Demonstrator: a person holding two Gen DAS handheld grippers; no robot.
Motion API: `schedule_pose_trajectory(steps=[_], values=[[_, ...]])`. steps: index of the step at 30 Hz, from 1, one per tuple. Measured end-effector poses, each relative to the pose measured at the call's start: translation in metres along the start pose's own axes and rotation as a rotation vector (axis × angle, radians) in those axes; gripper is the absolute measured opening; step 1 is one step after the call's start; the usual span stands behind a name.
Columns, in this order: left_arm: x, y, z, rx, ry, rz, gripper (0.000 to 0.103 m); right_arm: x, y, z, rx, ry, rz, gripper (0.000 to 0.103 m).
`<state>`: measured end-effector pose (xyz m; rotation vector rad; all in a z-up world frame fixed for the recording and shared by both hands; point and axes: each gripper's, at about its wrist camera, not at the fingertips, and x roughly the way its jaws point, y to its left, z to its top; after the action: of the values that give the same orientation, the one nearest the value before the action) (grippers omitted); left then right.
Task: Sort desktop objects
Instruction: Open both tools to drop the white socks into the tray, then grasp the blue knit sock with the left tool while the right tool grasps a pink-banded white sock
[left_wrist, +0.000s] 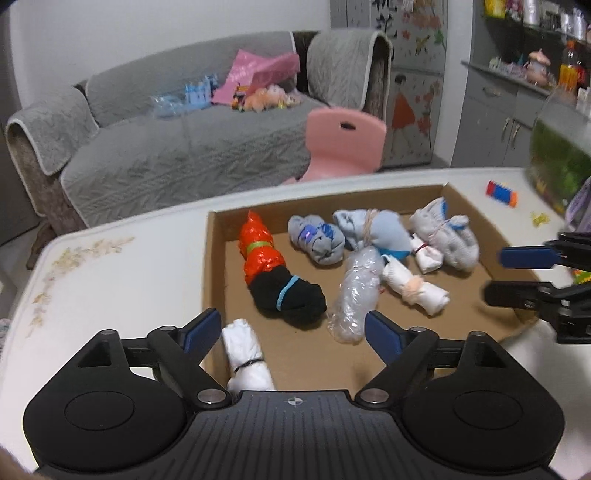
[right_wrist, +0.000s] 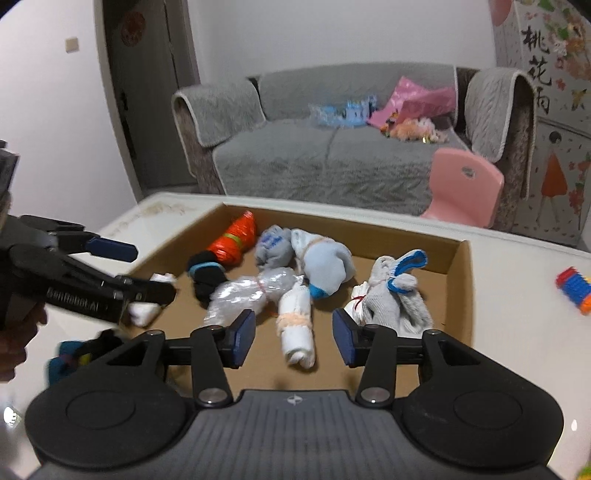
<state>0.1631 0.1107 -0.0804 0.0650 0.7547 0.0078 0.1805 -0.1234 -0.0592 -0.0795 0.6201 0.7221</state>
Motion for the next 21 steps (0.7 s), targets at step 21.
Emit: schedule_pose_trajectory(steps=[21], values=[[-0.104, -0.024, -0.143, -0.059, 0.003, -0.036, 0.103, -0.101, 0.016, -0.091, 0.112, -0.089, 0.042, 0.067]])
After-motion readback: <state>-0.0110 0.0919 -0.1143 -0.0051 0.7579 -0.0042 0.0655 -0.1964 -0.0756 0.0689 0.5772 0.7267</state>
